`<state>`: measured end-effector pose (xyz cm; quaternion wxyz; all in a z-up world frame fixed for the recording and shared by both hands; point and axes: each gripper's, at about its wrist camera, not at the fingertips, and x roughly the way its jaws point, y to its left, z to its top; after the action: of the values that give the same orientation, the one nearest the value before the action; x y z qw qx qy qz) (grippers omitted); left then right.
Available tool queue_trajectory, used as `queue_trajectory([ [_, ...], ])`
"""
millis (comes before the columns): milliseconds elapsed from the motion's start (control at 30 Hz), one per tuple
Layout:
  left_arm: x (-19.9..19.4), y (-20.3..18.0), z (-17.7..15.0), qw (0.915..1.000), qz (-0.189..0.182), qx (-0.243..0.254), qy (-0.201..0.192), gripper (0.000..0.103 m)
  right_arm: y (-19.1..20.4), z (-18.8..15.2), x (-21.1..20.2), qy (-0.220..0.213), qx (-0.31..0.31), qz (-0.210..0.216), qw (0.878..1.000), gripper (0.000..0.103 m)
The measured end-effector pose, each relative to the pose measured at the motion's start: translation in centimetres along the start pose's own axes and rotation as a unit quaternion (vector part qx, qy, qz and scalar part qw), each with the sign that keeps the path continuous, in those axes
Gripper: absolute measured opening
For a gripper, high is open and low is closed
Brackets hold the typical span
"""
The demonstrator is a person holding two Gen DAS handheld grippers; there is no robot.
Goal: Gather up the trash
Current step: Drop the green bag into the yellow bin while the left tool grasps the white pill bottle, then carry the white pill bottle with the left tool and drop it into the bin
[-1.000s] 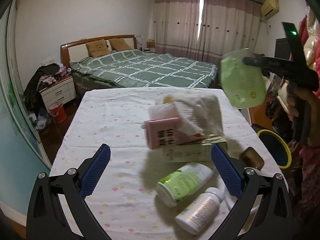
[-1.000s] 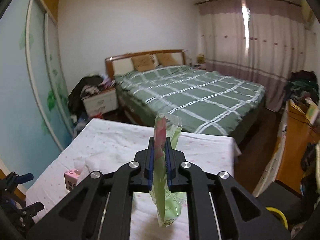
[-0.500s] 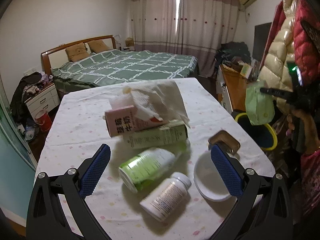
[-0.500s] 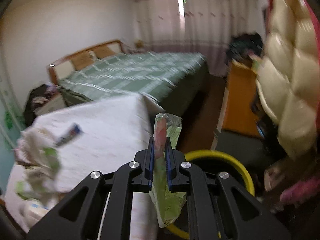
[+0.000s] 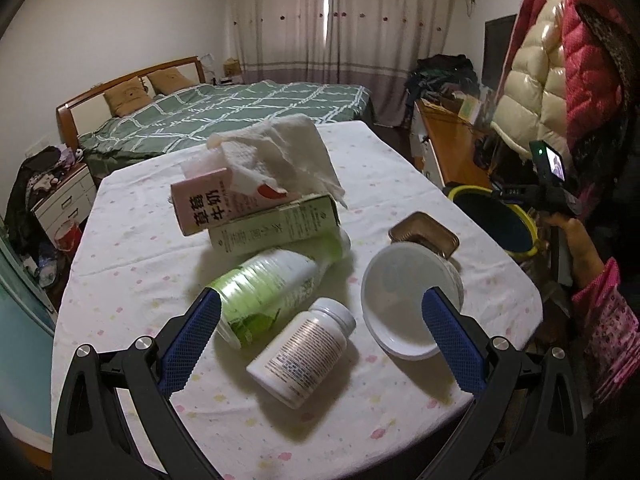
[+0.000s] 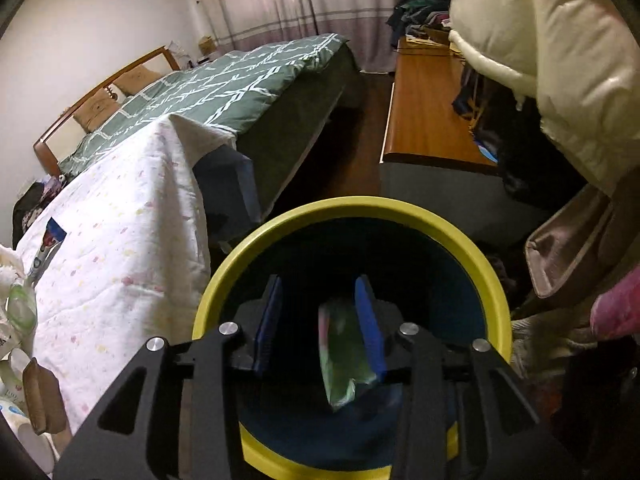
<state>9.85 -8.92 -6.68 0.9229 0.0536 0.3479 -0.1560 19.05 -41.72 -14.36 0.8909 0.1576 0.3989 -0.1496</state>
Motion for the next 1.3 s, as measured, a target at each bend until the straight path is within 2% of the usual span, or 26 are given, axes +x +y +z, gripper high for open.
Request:
queue_trajectory([
  [267, 0.4, -0.8, -1.1, 0.9993, -0.023, 0.023, 0.015, 0.099, 0.0, -1.5, -2.3, -0.016, -0.002, -0.005, 1.0, 0.044],
  [433, 1.6, 0.4, -1.9, 0.9989, -0.032, 0.008, 0.035, 0.098, 0.5, -1.8, -3.3, -0.023, -0.008, 0.001, 1.0, 0.045],
  [600, 3.9, 1.3, -2.8, 0.9975, -0.033, 0.015, 0.061, 0.084, 1.3, -1.9, -3.7, -0.024, -0.016, 0.011, 1.0, 0.045],
  [967, 6.1, 1.1, -3.2, 0.9934, -0.062, 0.046, 0.085, 0.077, 1.5, -2.0, -3.6, -0.017, -0.018, 0.022, 0.999, 0.046],
  [1167, 7.1, 0.8, -2.7, 0.9927, -0.058, 0.049, 0.094, 0.063, 2.1, -2.3, -3.3, -0.011, -0.023, 0.033, 0.999, 0.046],
  [1233, 7.3, 0.9, -2.8, 0.992, -0.057, 0.053, 0.099, 0.053, 2.3, -2.3, -3.4, -0.011, -0.025, 0.038, 0.999, 0.046],
  [1300, 7.1, 1.0, -2.9, 0.9916, -0.062, 0.053, 0.1, 0.052, 2.3, -2.3, -3.6, -0.012, -0.026, 0.04, 0.999, 0.046],
])
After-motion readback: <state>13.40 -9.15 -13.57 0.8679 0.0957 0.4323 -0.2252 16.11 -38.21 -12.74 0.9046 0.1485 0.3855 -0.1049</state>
